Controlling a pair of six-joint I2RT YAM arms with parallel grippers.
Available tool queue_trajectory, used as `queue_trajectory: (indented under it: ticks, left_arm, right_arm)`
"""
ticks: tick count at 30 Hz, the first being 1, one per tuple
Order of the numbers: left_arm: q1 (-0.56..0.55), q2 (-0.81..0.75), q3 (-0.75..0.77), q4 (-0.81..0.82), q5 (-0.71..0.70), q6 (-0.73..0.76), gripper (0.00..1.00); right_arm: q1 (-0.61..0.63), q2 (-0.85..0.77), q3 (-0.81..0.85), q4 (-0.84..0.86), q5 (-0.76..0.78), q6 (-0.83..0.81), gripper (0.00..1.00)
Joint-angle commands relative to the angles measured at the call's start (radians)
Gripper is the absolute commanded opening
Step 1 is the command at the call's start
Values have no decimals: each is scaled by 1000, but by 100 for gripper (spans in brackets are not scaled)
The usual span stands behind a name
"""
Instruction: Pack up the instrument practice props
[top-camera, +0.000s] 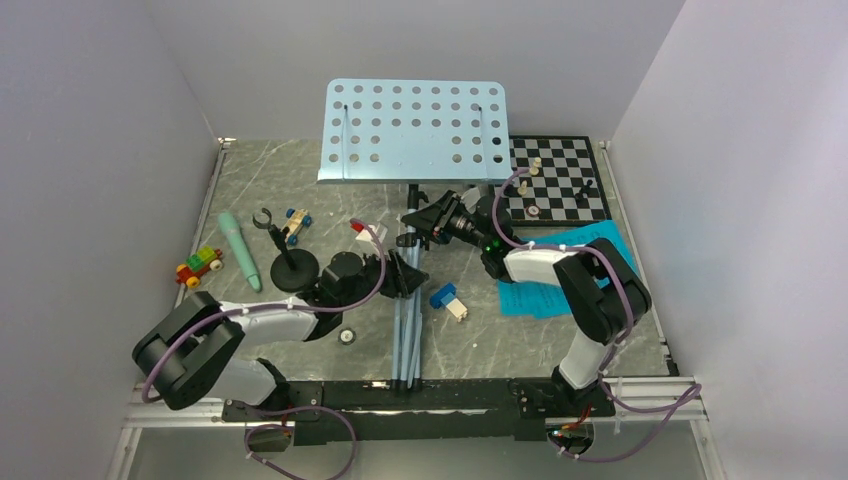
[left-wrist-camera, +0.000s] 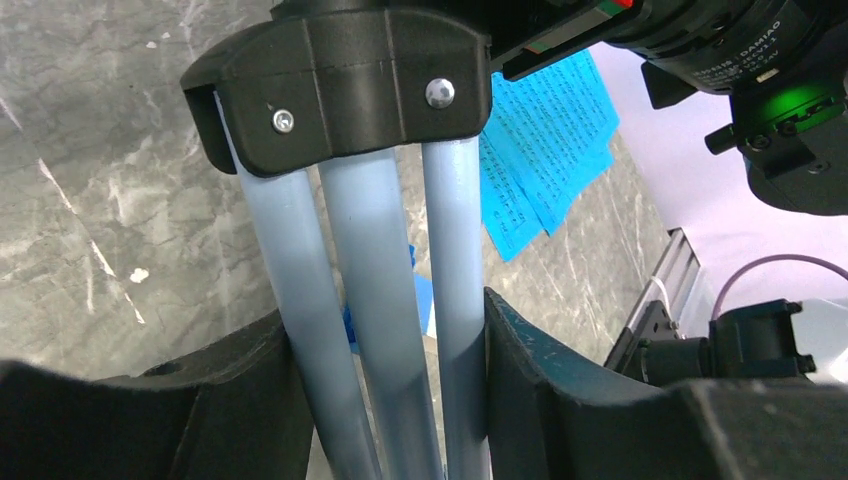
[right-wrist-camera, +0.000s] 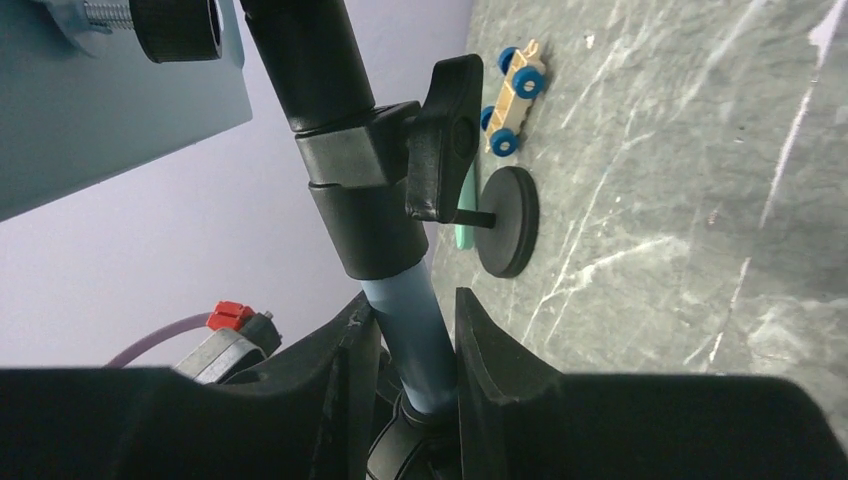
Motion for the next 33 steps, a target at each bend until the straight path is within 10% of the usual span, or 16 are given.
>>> queue_trajectory:
  ticks: [1,33]
  left_arm:
    - [29,39,16,153,-158,180,0]
    - [37,325,40,203,-176,128,0]
  right_arm:
    - [-6,11,49,157,-44,51,0]
    - [-46,259,66,284,-102,103,0]
